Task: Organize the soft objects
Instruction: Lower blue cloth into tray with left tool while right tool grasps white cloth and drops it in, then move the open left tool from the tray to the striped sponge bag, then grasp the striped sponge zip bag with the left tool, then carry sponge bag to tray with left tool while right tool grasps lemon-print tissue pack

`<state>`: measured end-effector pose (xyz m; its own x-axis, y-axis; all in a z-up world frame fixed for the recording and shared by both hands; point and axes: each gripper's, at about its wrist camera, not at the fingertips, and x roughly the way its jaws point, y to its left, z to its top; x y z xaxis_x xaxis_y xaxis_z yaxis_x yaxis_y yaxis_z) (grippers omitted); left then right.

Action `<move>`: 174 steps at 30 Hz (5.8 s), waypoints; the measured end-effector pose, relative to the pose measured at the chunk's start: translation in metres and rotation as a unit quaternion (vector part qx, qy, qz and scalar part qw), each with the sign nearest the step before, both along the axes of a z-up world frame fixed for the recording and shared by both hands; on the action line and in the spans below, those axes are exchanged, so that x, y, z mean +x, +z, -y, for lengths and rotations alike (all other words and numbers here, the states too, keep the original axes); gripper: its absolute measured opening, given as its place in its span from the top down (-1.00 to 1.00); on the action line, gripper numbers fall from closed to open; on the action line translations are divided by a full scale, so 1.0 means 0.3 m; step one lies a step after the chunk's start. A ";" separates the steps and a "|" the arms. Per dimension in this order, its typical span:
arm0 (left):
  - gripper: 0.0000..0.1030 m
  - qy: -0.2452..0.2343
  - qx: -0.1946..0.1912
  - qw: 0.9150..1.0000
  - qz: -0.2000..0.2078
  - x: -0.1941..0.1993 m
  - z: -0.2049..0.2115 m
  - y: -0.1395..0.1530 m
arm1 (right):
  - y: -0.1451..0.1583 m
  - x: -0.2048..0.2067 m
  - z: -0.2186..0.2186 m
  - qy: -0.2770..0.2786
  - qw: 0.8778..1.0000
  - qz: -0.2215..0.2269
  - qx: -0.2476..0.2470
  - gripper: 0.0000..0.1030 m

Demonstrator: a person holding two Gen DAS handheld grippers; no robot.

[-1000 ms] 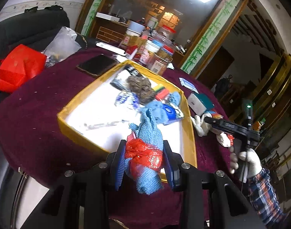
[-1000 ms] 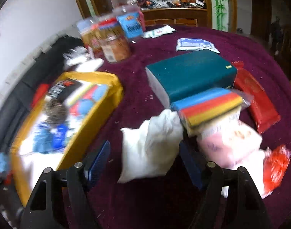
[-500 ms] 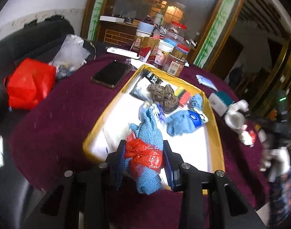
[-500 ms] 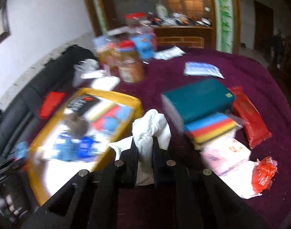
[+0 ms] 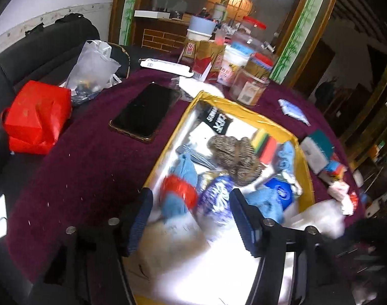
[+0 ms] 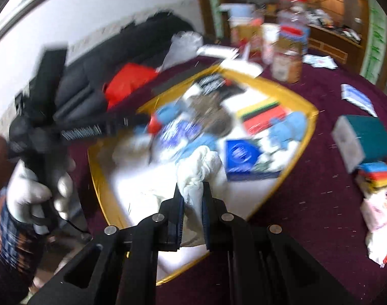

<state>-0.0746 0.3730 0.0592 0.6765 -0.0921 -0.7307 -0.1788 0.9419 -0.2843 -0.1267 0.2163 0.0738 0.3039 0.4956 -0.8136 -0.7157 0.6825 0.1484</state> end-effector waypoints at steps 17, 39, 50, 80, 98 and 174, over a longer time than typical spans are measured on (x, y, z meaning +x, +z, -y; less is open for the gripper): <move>-0.39 -0.027 -0.069 0.996 0.044 -0.246 0.059 0.038 | -0.142 0.126 -0.099 -0.058 0.990 0.054 -0.114 0.28; -0.59 -0.036 -0.171 0.983 0.055 -0.041 0.164 0.120 | 0.096 0.055 0.613 -0.206 0.972 0.091 0.067 -0.37; -0.60 0.047 -0.248 0.965 -0.067 0.409 0.120 -0.105 | 0.074 0.050 0.845 -0.255 0.960 0.090 0.075 -0.37; -0.36 -0.314 0.292 0.902 0.051 0.377 1.281 0.020 | -0.044 0.304 1.345 -0.438 0.871 0.043 0.217 -0.37; 0.42 -0.340 0.363 0.866 0.047 0.422 1.290 -0.050 | -0.046 0.309 1.284 -0.420 0.886 0.048 0.194 -0.37; 0.12 -0.064 -0.053 0.993 0.082 -0.309 0.178 0.009 | -0.141 0.632 0.606 -0.184 0.976 0.001 -0.117 -0.64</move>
<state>-0.1672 0.3195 0.0618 0.7636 -0.2558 -0.5928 -0.0016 0.9174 -0.3980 0.0628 0.0346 0.0314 0.4277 0.1533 -0.8908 -0.4162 0.9082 -0.0435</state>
